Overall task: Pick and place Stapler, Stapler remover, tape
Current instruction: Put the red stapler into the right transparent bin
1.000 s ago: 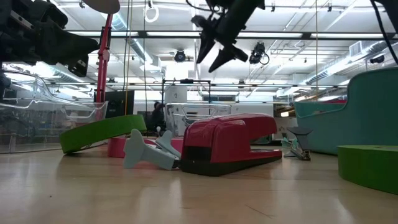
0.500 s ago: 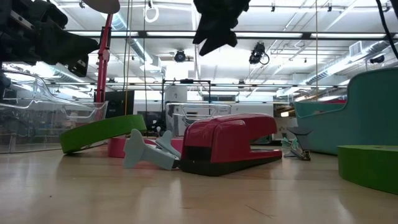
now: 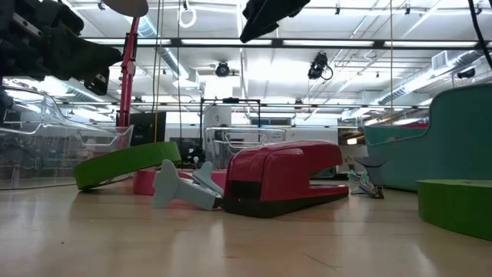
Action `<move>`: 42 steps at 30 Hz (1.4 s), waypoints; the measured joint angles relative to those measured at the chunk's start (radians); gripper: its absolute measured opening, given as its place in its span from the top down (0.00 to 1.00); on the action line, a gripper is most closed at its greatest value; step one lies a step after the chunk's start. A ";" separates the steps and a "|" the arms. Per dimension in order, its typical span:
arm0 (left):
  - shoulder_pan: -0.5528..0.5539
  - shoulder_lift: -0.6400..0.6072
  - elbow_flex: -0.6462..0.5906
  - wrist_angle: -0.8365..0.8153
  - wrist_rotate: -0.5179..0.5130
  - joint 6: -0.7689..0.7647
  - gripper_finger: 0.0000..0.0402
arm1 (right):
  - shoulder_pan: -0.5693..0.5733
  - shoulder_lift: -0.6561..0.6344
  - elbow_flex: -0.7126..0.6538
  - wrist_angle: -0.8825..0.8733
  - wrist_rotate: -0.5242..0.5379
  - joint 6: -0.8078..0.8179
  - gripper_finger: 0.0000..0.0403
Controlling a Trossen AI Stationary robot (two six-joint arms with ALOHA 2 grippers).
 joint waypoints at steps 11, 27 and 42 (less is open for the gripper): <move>0.000 0.000 0.000 0.000 0.000 0.000 0.93 | 0.088 -0.026 0.000 -0.010 0.002 -0.046 0.47; 0.000 0.000 0.000 0.000 0.000 0.000 0.93 | 0.239 0.017 0.000 -0.003 0.110 -0.052 0.47; 0.000 0.000 0.000 -0.002 0.000 0.000 0.93 | 0.257 0.166 0.000 -0.113 0.107 -0.009 0.47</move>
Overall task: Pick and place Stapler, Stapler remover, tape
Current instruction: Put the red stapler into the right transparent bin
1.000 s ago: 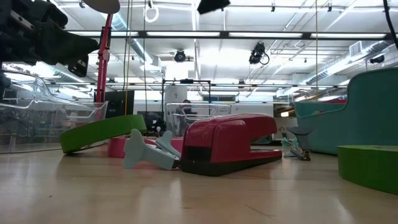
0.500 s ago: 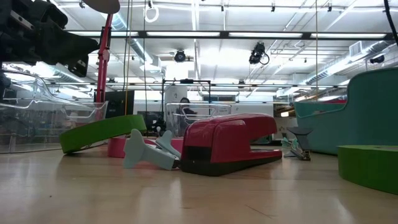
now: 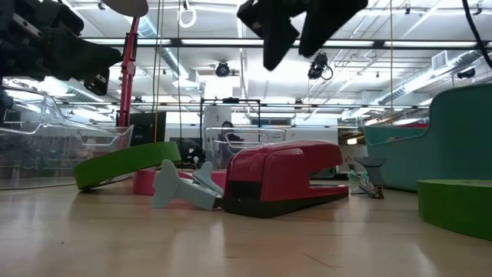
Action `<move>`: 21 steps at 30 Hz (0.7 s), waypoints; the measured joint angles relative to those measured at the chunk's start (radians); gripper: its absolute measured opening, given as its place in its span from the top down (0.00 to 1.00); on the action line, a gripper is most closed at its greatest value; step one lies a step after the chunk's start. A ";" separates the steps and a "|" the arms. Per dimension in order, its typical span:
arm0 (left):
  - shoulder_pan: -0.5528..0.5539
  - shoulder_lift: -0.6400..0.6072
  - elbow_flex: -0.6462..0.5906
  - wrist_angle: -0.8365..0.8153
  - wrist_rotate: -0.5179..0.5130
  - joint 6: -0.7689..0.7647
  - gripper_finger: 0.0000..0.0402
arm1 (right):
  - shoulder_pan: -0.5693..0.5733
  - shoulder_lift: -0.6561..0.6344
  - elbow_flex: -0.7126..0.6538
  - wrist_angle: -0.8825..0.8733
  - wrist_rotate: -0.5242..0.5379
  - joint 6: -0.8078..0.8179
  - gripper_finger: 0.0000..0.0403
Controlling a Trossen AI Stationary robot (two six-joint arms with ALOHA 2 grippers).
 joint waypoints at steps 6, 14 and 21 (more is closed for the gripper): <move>0.000 0.000 0.000 -0.003 0.000 0.000 0.93 | 0.000 0.056 0.000 -0.042 0.000 -0.048 0.47; 0.000 0.000 0.000 -0.007 0.000 0.000 0.93 | 0.000 0.111 -0.001 -0.041 0.000 -0.128 0.47; 0.000 0.000 0.000 -0.006 0.000 0.000 0.93 | 0.000 0.125 -0.032 0.012 0.033 -0.137 0.47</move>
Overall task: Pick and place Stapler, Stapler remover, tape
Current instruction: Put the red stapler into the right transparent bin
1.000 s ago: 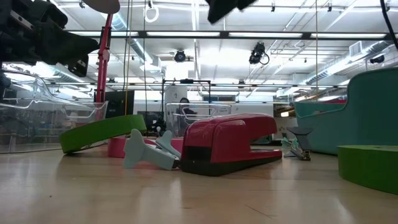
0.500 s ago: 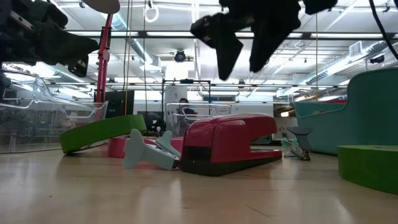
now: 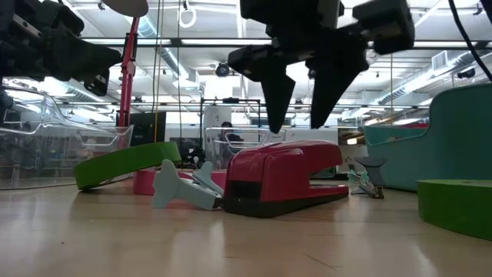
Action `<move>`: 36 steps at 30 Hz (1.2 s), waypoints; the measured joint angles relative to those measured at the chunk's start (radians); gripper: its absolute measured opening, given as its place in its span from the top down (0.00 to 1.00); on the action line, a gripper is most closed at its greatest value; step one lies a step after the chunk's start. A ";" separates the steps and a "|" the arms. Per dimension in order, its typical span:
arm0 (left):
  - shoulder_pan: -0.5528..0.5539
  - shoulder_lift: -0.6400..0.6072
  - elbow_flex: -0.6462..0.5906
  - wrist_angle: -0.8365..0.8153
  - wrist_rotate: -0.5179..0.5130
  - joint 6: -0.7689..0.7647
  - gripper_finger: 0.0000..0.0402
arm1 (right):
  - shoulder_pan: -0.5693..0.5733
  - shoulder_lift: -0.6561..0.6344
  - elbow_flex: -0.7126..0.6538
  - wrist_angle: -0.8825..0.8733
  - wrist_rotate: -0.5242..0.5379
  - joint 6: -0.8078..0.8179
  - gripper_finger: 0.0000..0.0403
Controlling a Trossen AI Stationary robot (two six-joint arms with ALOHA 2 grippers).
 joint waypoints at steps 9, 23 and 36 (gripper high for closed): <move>0.000 0.000 0.000 0.001 0.000 0.000 0.93 | 0.000 0.002 -0.114 0.028 0.057 -0.015 0.47; 0.000 0.000 0.000 0.001 0.000 0.000 0.93 | -0.002 0.002 -0.124 0.034 0.073 -0.012 0.57; 0.000 0.000 0.000 0.001 0.000 0.000 0.93 | -0.002 -0.007 -0.125 0.024 0.072 -0.010 0.64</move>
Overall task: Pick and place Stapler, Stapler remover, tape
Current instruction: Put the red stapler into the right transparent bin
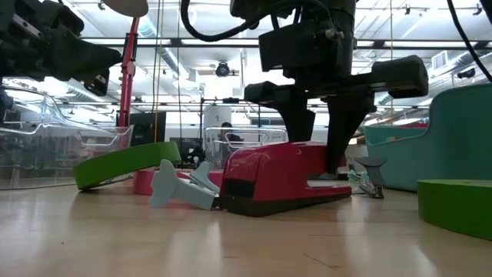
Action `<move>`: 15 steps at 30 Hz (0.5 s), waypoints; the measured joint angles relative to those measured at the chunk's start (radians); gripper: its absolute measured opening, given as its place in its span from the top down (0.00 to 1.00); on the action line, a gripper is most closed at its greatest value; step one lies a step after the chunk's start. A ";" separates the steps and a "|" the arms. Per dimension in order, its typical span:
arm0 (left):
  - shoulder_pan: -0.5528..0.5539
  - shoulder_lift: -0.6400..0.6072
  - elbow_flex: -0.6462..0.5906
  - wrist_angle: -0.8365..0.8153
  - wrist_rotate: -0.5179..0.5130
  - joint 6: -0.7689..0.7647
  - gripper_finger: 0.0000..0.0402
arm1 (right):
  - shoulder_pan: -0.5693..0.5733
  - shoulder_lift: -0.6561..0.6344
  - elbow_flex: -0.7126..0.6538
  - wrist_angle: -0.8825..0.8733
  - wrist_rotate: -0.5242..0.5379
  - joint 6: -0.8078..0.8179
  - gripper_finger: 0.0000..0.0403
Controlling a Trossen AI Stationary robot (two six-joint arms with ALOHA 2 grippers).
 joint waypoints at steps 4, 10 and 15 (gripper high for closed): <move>0.000 0.000 0.000 0.000 0.000 0.000 0.93 | -0.001 -0.038 -0.001 -0.002 0.012 0.000 0.67; 0.000 0.000 0.000 0.000 0.000 0.000 0.93 | -0.009 -0.132 0.027 -0.035 0.051 -0.030 0.66; 0.000 0.000 0.000 0.000 0.000 0.000 0.93 | -0.039 -0.199 0.090 -0.066 0.128 -0.081 0.67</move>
